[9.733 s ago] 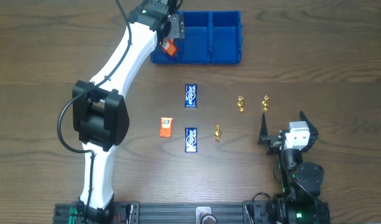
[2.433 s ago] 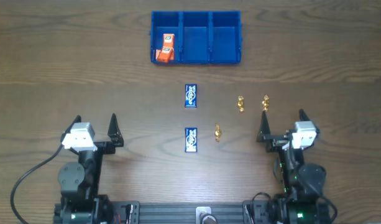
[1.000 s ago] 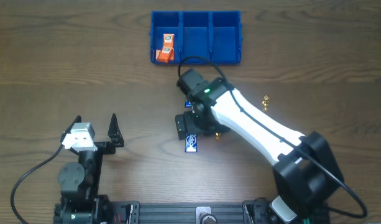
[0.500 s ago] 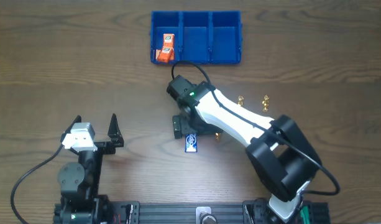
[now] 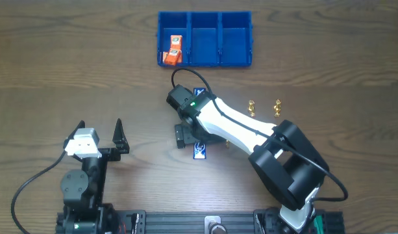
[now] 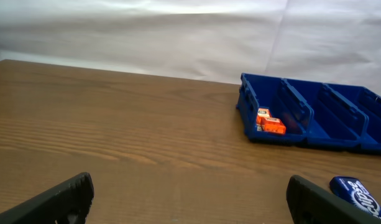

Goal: Sort Candies Into Trays

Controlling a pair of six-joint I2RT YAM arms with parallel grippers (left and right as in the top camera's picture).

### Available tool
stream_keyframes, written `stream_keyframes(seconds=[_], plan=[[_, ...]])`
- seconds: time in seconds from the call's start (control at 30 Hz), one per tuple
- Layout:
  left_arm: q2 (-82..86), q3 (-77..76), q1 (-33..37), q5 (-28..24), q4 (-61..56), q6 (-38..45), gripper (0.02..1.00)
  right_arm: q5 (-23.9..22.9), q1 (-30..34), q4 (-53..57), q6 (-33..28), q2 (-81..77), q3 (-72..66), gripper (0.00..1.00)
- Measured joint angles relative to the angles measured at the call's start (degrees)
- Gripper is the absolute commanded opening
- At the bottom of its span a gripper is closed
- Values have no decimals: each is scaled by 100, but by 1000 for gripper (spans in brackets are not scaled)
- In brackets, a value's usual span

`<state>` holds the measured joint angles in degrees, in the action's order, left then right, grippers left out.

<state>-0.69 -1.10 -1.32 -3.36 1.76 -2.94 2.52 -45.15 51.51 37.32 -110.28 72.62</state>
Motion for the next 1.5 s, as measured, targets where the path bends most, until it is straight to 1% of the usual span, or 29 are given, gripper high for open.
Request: stream_keyframes(seconds=[0.1,0.43,0.53,0.67,0.87,1.13,1.23,1.3,1.43,1.5], plan=[[0,0,0,0,0,-2,998,-4,-7,2,42,-24,0,965],[0,0,0,0,2,0,998,-68,-7,2,164,-184,0,820],[0,0,0,0,2,-2,998,-92,-7,2,219,-184,0,796],[0,0,0,0,0,-2,998,-107,-9,2,273,-186,0,700],[0,0,0,0,0,-2,998,-140,-28,7,409,-186,0,606],[0,0,0,2,0,0,996,-212,-116,22,520,-188,0,601],[0,0,0,0,0,0,998,-214,-118,-4,555,-273,0,579],[0,-2,0,0,0,-2,998,-205,-122,-13,592,-286,13,544],[0,0,0,0,2,0,998,-214,-144,-33,686,-291,17,367],[0,0,0,0,0,0,998,-223,-149,-31,693,-291,24,334]])
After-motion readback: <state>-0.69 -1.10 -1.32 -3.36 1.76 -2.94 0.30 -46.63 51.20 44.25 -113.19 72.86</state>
